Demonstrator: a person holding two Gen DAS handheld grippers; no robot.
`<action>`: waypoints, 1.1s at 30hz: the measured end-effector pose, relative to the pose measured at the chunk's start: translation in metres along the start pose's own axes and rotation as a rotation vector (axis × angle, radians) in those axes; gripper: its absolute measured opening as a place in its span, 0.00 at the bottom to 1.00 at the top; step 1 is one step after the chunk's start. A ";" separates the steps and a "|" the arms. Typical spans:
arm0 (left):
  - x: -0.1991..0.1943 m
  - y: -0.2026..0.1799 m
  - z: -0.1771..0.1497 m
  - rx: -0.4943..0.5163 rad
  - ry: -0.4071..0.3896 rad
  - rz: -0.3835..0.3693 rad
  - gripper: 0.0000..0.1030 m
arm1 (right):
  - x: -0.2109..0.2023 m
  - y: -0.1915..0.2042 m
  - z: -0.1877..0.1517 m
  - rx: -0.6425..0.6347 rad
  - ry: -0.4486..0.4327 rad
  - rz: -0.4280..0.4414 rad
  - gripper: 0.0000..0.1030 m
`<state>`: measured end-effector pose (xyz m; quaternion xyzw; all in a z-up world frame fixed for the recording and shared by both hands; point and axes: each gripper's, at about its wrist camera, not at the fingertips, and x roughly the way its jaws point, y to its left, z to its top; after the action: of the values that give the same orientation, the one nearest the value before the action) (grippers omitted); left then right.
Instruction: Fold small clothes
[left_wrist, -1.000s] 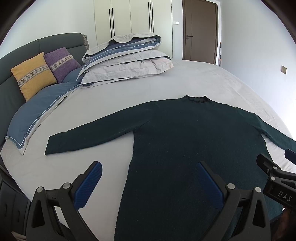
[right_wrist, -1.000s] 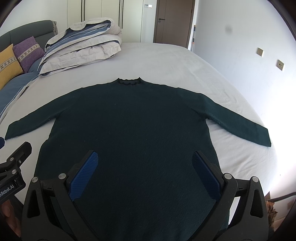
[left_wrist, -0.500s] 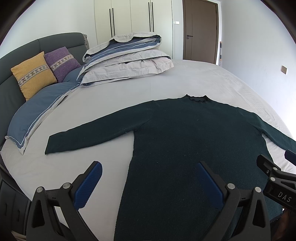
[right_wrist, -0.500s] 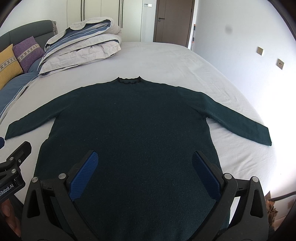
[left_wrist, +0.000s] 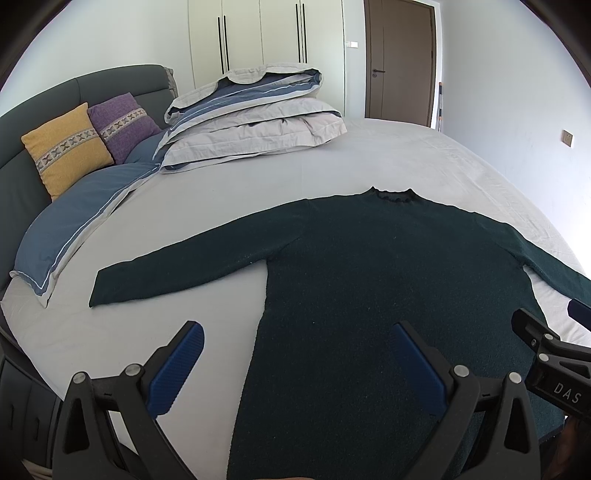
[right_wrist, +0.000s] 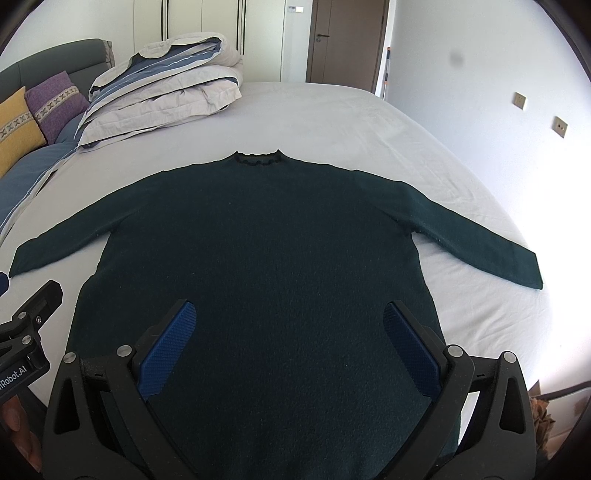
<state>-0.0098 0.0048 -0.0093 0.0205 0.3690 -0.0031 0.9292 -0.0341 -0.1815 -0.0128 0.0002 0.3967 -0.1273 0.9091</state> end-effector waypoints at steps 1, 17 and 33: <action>0.001 -0.002 0.000 0.000 0.001 0.001 1.00 | 0.001 0.000 -0.001 0.000 0.001 0.001 1.00; 0.002 -0.001 -0.002 0.000 0.003 0.004 1.00 | 0.004 0.000 -0.005 -0.003 0.010 -0.002 1.00; 0.027 0.004 -0.010 -0.053 0.094 -0.080 1.00 | 0.024 -0.087 -0.001 0.182 -0.003 0.069 1.00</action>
<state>0.0027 0.0092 -0.0346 -0.0189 0.4125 -0.0292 0.9103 -0.0396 -0.2715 -0.0217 0.0962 0.3820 -0.1312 0.9097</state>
